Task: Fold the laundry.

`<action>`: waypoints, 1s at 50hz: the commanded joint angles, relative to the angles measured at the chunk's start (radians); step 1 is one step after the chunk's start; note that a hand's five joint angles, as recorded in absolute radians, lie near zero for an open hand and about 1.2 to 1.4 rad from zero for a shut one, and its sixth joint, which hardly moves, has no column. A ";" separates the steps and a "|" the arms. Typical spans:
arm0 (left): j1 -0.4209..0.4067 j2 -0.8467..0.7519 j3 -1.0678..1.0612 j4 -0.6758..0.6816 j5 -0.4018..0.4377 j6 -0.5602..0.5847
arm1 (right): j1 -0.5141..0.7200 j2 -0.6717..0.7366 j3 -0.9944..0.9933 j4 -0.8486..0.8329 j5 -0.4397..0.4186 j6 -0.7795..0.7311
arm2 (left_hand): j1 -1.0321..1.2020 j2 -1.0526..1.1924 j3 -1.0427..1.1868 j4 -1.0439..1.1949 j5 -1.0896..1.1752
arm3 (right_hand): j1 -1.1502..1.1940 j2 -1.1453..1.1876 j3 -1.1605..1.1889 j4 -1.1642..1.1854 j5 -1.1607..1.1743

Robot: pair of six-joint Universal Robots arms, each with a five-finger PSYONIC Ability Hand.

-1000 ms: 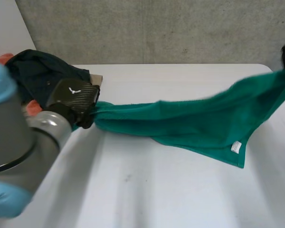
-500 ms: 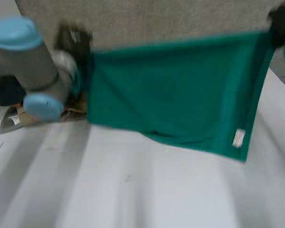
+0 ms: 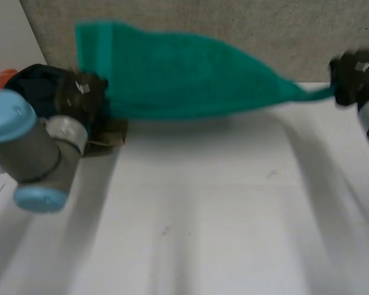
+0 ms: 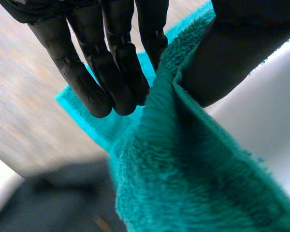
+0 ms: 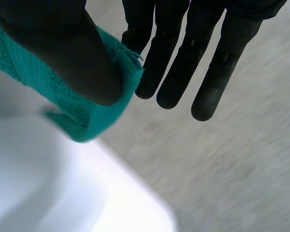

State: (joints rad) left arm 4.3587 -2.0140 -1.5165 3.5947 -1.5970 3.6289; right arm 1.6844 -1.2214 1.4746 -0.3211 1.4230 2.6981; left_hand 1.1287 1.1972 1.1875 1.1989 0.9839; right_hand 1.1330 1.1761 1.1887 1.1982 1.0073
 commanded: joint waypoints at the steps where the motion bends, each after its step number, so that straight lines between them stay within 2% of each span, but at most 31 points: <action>1: 0.002 -0.161 -0.099 -0.004 0.023 0.027 | -0.017 0.117 0.133 0.046 -0.046 -0.122 | 0.268 0.199 0.209 0.197 0.238 | 0.263 0.220 0.208 0.198 0.214; 4: 0.013 -0.204 -0.108 -0.022 0.015 0.053 | -0.031 0.160 0.142 0.073 -0.041 -0.187 | 0.169 0.100 0.110 0.098 0.139 | 0.263 0.220 0.208 0.198 0.214; 6: 0.015 -0.195 -0.122 -0.039 0.015 0.062 | -0.041 0.174 0.139 0.095 -0.039 -0.219 | -0.056 -0.125 -0.115 -0.127 -0.086 | 0.263 0.220 0.208 0.198 0.214; 9: 0.019 -0.164 -0.143 -0.044 0.023 0.060 | -0.049 0.172 0.133 0.112 -0.038 -0.227 | -0.266 -0.334 -0.325 -0.336 -0.295 | 0.263 0.220 0.208 0.198 0.214; 10: 0.024 -0.138 -0.157 -0.045 0.031 0.056 | -0.052 0.171 0.125 0.125 -0.036 -0.224 | -0.432 -0.501 -0.491 -0.502 -0.462 | 0.263 0.220 0.208 0.198 0.214; 13: 0.035 -0.103 -0.182 -0.050 0.048 0.045 | -0.060 0.165 0.118 0.135 -0.033 -0.215 | -0.560 -0.628 -0.619 -0.630 -0.590 | 0.263 0.220 0.208 0.198 0.214; 23: 0.148 -0.046 -0.264 -0.051 0.141 0.034 | -0.071 0.168 0.112 0.134 -0.029 -0.187 | -0.540 -0.608 -0.598 -0.610 -0.569 | 0.263 0.220 0.208 0.198 0.214; 35: 0.286 0.012 -0.327 -0.123 0.291 0.020 | -0.068 0.172 0.113 0.135 -0.029 -0.196 | -0.196 -0.265 -0.255 -0.266 -0.226 | 0.263 0.220 0.208 0.198 0.214; 43: 0.334 0.057 -0.360 -0.169 0.399 -0.012 | -0.060 0.184 0.115 0.137 -0.021 -0.208 | -0.137 -0.206 -0.196 -0.207 -0.167 | 0.263 0.220 0.208 0.198 0.214; 50: 0.338 0.031 -0.358 -0.172 0.407 -0.007 | -0.054 0.184 0.116 0.137 -0.016 -0.219 | -0.190 -0.259 -0.249 -0.260 -0.220 | 0.263 0.220 0.208 0.198 0.214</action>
State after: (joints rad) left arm 4.6943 -1.9605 -1.8776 3.4253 -1.1963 3.6190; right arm 1.6247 -1.0375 1.5895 -0.1844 1.4027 2.4885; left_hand 0.8543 0.8571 0.8548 0.8553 0.6771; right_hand 1.1330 1.1760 1.1887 1.1982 1.0083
